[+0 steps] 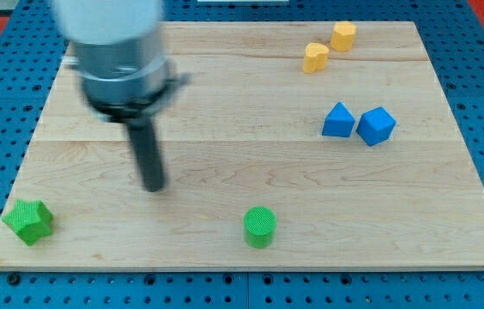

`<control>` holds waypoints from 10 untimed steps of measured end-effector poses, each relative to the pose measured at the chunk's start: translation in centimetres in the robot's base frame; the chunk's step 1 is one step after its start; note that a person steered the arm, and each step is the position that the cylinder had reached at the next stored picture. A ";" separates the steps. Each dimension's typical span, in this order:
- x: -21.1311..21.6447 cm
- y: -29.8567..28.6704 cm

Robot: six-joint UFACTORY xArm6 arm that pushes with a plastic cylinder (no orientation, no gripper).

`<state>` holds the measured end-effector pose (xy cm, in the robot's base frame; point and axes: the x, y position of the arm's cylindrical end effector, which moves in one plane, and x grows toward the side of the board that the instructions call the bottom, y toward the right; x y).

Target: Drag the green star to the left of the green circle

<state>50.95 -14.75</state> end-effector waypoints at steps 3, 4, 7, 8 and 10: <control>4.4 -15.1; 8.4 -6.6; 6.1 -3.7; 2.2 0.7; 3.6 6.6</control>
<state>54.54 -8.19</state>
